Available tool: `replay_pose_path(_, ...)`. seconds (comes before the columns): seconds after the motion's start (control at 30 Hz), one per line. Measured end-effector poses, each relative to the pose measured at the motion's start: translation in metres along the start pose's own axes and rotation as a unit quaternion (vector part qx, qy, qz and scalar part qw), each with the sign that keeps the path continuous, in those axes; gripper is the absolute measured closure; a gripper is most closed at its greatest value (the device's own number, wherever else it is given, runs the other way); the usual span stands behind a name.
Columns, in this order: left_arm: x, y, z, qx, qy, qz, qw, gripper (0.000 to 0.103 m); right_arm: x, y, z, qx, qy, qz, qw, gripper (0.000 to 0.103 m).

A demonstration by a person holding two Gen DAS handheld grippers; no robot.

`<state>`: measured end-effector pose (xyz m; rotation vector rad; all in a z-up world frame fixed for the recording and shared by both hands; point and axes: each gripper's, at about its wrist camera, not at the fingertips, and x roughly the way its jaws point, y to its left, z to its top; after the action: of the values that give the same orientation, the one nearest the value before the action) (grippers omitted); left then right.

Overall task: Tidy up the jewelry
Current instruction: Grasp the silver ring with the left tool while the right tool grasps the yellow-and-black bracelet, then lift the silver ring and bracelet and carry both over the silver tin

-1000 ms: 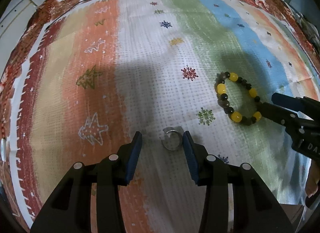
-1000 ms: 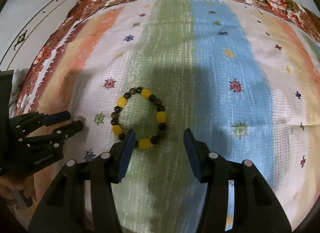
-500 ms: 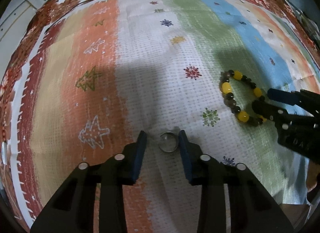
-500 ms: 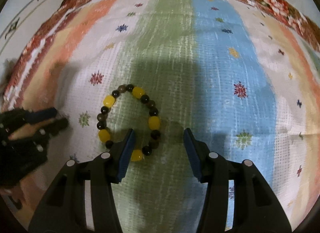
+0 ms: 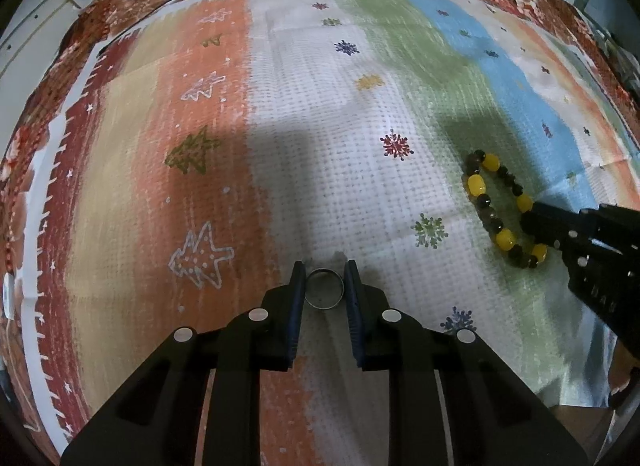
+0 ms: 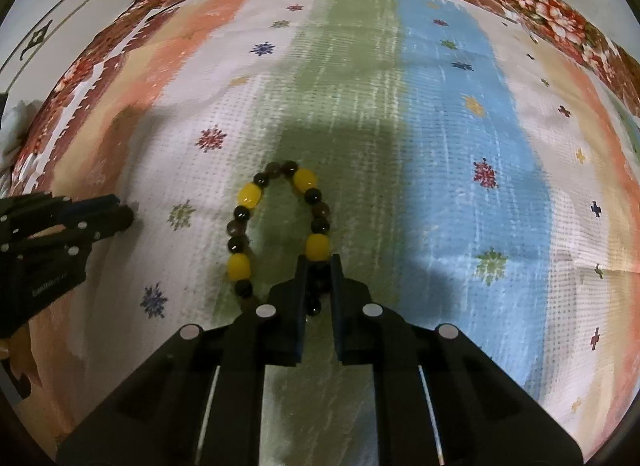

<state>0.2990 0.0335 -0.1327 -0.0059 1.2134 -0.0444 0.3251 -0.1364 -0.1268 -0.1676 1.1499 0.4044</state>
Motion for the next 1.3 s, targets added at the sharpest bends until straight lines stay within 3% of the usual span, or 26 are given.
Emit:
replay_pose_path(0.4,-0.027,-0.004,-0.006,-0.015,-0.022,-0.020,0.9994,0.084,-0.038,0.019,-0.009,-0.030,-0.032,-0.008,0.999,0.092)
replay_pose_path(0.57,-0.034,-0.010,-0.013,0.007,-0.035,0.007,0.9993,0.084,-0.052,0.020,-0.020,-0.033,-0.042,-0.010,0.999,0.092)
replay_pose_path(1.3,-0.075,-0.020,-0.037,0.021,-0.060,0.011,0.9979,0.084,-0.121,0.021,-0.048,-0.020,-0.096,0.006,0.995,0.092)
